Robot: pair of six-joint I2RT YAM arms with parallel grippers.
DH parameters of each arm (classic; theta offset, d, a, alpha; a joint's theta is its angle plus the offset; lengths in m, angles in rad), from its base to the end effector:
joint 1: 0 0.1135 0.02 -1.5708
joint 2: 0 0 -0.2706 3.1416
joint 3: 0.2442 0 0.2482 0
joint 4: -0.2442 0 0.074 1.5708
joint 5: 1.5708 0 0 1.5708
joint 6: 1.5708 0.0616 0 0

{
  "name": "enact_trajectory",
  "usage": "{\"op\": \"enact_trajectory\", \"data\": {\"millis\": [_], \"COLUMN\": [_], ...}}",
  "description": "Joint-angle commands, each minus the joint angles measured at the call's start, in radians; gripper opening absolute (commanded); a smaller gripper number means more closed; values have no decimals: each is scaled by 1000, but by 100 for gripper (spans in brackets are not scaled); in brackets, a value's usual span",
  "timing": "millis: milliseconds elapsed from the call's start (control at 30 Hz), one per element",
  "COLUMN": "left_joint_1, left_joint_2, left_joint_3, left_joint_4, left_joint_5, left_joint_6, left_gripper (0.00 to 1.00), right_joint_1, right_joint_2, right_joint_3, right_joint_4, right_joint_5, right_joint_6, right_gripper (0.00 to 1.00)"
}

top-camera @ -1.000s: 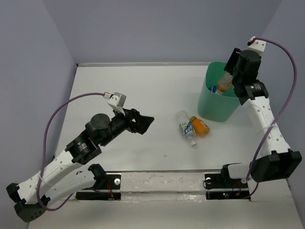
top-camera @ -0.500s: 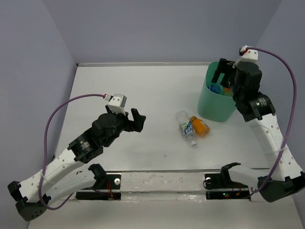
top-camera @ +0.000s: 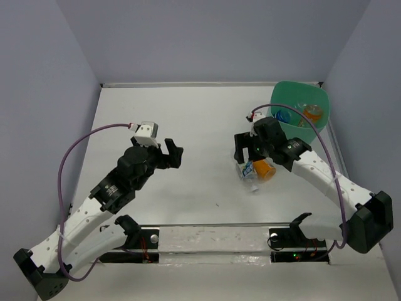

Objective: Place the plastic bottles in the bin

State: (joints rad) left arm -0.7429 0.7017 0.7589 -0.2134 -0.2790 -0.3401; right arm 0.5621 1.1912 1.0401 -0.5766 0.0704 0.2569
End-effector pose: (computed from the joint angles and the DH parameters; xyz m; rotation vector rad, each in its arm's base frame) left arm 0.1455 -0.1106 0.3411 0.1435 1.7474 -0.5575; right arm 0.2291 0.1392 0.2978 -0.3164 2.2985 0.3393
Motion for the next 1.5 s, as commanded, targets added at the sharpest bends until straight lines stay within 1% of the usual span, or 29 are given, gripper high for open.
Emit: {"op": "enact_trajectory", "data": {"millis": [0,100,267,333,533,600,633,667,733,767,833,867,900,1067,1100,1200,1233,1300,1333,1367,1433,1467], "left_joint_1": [20,23,27,28,34,37,39,40,43,50,54,60,62,68,73,76,76,76,76,76,76,77], "left_joint_2": [-21,-18,-22,-21,-21,-19,-19,-19,-18,-16,-15,-13,-13,-22,-22,-25,-28,-41,-45,-56,-67,-73], "left_joint_3": [-13,-16,-18,-17,-20,-20,-20,-20,-20,-20,-20,-20,-20,-23,-23,-23,-23,-26,-26,-26,-27,-29], "left_joint_4": [63,60,60,60,66,66,66,68,71,71,74,74,74,78,80,78,78,78,78,78,81,83], "left_joint_5": [27,29,38,41,60,63,64,67,77,80,92,95,98,113,121,129,130,132,133,135,138,139], "left_joint_6": [27,30,35,36,41,41,42,44,44,46,49,49,49,49,49,50,49,50,47,49,47,49], "left_gripper": [99,99,99,99,99,99,99,99,99,99,99,99,99,99,99,99,99,99,99,99,99,99], "right_joint_1": [15,15,15,15,24,24,24,33,33,33,33,33,33,33,33,33,22,-11,-71,-115,-218,-316], "right_joint_2": [51,128,273,312,438,462,462,459,450,440,420,410,398,254,196,131,96,74,61,53,39,35], "right_joint_3": [11,17,35,44,86,92,94,94,98,107,118,121,126,193,246,354,424,495,549,564,572,565], "right_joint_4": [43,63,86,87,95,103,112,115,124,124,124,123,121,104,100,75,75,80,98,115,188,211], "right_joint_5": [-50,-31,12,61,124,120,112,112,109,108,98,92,86,57,90,201,280,354,424,440,425,416], "right_joint_6": [13,5,-2,-4,-16,-15,-15,-13,-8,-7,-8,-7,-7,-2,-14,-41,-68,-93,-111,-117,-105,-104], "right_gripper": [96,96,91,91,87,82,77,73,61,49,42,32,28,27,27,25,24,23,23,22,22,22]}}
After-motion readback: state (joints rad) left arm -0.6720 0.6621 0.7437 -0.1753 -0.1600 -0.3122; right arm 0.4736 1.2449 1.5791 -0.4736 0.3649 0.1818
